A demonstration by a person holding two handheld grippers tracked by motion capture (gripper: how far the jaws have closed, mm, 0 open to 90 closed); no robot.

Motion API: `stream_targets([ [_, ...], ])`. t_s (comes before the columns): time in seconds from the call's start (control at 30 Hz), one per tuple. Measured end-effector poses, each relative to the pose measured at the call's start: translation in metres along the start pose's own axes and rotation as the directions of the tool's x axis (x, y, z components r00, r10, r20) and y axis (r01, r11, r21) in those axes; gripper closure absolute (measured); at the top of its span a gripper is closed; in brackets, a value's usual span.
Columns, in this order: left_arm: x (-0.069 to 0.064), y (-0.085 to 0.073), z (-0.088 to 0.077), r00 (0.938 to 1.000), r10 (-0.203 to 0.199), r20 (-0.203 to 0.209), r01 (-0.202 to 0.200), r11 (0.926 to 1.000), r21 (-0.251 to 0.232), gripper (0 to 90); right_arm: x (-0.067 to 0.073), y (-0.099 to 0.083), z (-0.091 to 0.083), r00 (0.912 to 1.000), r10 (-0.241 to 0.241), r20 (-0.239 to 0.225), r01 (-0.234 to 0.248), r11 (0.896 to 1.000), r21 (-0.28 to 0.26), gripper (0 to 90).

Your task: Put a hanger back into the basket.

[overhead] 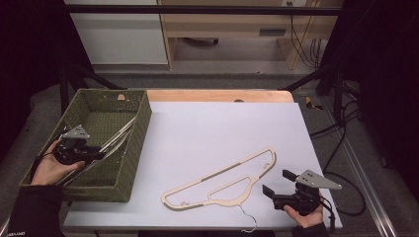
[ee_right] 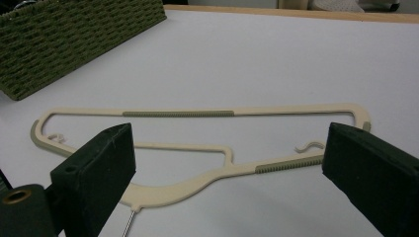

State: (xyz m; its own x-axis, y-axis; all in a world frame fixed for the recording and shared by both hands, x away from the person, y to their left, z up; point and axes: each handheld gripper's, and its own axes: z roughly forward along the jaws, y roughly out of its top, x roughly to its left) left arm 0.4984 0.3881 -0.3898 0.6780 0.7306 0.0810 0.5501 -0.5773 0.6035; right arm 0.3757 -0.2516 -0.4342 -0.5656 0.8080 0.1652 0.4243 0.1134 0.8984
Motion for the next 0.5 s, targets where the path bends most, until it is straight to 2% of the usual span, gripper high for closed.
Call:
stream_targets([
  [0.1,-0.001,-0.001,-0.002,1.0000,0.000,-0.009,0.000,0.9998,-0.018,61.1,0.001,0.000,0.002,1.0000,0.008,0.004,-0.008,1.000,0.001,6.7],
  [0.17,-0.002,-0.001,-0.005,0.9999,-0.001,-0.015,0.001,1.0000,0.002,54.3,0.001,0.000,0.002,1.0000,0.009,0.003,-0.009,1.000,0.003,6.7],
  [0.2,-0.002,0.000,-0.008,0.9996,0.003,-0.029,-0.003,1.0000,0.003,52.8,0.001,0.000,0.002,0.9999,0.009,0.004,-0.009,1.000,0.003,6.6],
  [0.27,-0.003,0.002,-0.016,0.9994,0.008,-0.033,-0.008,0.9999,-0.008,49.2,0.001,0.000,0.000,1.0000,0.004,0.001,-0.004,1.000,0.001,6.5],
  [0.37,-0.006,0.006,-0.029,0.9988,0.012,-0.048,-0.015,0.9977,-0.066,44.2,0.002,0.001,0.000,1.0000,0.008,0.003,-0.008,1.000,-0.009,5.7],
  [0.5,-0.019,0.014,-0.044,0.9970,-0.012,-0.076,0.001,0.9885,-0.151,35.0,0.004,0.002,0.001,1.0000,0.002,0.001,-0.002,1.000,-0.015,5.1],
])
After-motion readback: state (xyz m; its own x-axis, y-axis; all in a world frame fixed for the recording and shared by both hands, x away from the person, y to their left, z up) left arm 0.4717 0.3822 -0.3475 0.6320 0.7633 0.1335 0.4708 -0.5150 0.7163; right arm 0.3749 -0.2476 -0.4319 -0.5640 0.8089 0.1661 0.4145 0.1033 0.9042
